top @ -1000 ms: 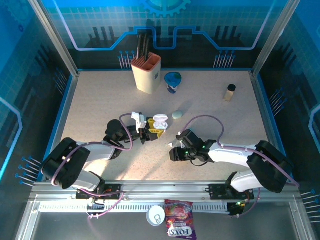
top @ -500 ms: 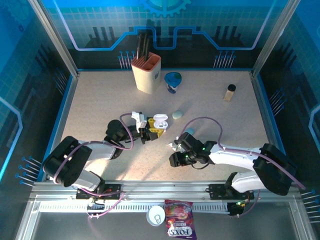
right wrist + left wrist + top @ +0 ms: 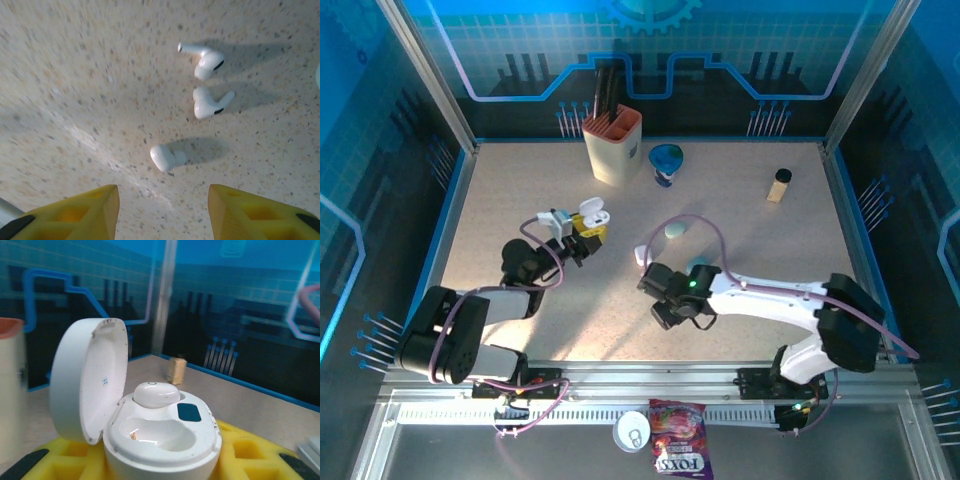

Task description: Insert wireless bluetooth earbuds into charging case

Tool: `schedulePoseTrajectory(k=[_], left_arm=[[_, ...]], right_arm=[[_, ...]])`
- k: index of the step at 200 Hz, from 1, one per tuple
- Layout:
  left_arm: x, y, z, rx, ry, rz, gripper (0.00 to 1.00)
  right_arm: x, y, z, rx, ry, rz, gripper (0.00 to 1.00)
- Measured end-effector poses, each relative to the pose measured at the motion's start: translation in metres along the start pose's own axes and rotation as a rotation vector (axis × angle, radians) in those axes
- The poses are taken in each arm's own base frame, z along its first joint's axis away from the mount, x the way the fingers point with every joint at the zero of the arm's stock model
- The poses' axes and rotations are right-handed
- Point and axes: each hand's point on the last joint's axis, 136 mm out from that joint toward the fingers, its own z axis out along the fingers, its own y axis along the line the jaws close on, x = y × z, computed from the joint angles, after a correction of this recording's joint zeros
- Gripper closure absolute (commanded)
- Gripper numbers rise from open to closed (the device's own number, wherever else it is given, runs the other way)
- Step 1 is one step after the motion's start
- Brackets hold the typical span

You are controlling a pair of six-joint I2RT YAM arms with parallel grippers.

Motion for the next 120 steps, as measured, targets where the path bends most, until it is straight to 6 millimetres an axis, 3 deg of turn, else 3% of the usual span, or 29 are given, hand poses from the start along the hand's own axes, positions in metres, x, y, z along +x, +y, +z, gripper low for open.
schedulePoseTrajectory(k=[34, 120], left_arm=[[0.001, 0.010, -0.007, -0.062, -0.006, -0.005, 0.83], [-0.003, 0.008, -0.010, -0.075, 0.003, -0.012, 0.82]], right_arm=[[0.013, 0.006, 0.019, 0.145, 0.124, -0.149, 0.58], [-0.009, 0.008, 0.041, 0.281, 0.196, -0.257, 0.69]])
